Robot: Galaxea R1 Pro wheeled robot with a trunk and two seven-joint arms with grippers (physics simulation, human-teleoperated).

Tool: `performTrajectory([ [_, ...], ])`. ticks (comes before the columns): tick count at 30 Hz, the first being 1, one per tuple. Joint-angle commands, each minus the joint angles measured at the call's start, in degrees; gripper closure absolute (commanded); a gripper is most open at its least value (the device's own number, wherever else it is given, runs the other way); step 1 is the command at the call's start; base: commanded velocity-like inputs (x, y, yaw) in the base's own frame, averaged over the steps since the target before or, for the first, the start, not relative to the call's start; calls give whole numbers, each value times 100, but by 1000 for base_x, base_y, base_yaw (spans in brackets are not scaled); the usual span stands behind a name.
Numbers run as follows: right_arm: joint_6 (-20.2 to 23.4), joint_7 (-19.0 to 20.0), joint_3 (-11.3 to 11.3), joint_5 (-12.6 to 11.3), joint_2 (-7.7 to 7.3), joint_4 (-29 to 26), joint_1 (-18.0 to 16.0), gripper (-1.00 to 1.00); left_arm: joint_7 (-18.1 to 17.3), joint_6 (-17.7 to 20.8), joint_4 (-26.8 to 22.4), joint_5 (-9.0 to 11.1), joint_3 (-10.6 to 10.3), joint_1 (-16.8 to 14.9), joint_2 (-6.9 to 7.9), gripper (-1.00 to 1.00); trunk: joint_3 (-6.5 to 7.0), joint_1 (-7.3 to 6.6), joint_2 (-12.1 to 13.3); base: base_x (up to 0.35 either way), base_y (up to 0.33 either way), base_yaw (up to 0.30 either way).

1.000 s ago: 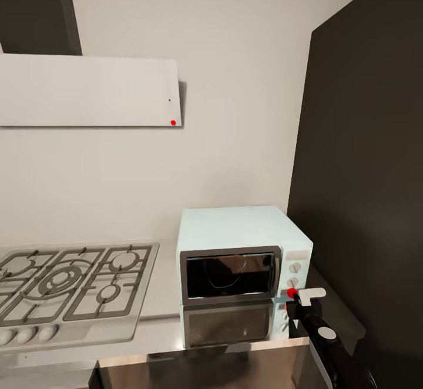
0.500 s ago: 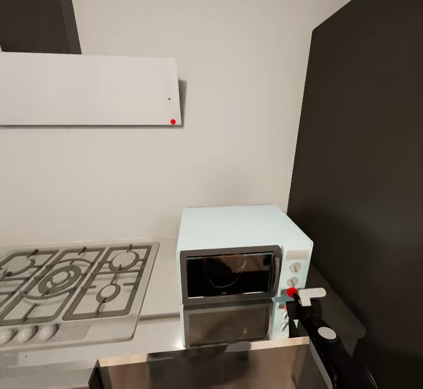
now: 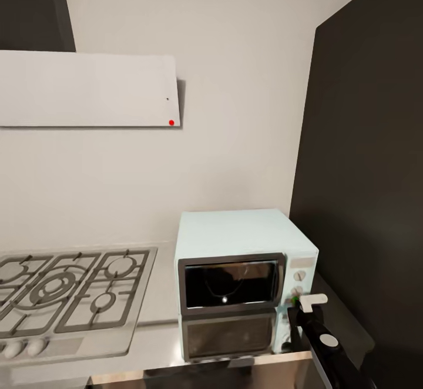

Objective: In the kitchen, take the popcorn bag from the countertop, put it into the microwave, and heat it until the popcorn is cooked so the cooked popcorn ends up inside the bag.

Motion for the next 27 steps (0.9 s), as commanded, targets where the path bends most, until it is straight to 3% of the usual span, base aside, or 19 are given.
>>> performTrajectory([
  [1, -21, 44, -14, 57, 7, 19, -167, 100, -22, 38, -8, 4, 32, -1, 2, -100, -1, 23, 4, 106, 0, 0],
  [9, -21, 44, -14, 57, 7, 19, -167, 100, -22, 39, -4, 4, 33, -1, -5, -100, -1, 23, 4, -8, 0, 0],
  [22, -21, 44, -14, 57, 7, 19, -167, 100, -22, 32, -9, 4, 33, -1, -6, -100, -1, 23, 4, -301, 0, 0],
  [23, -21, 42, -14, 57, 7, 19, -167, -100, -22, 34, -9, 4, 37, -1, -6, -100, -1, 23, 4, -74, 0, 0],
  [27, -21, 44, -14, 57, 7, 19, -167, -100, -22, 36, -9, 4, 34, 0, -6, -100, -1, 23, 4, -18, 0, 0],
])
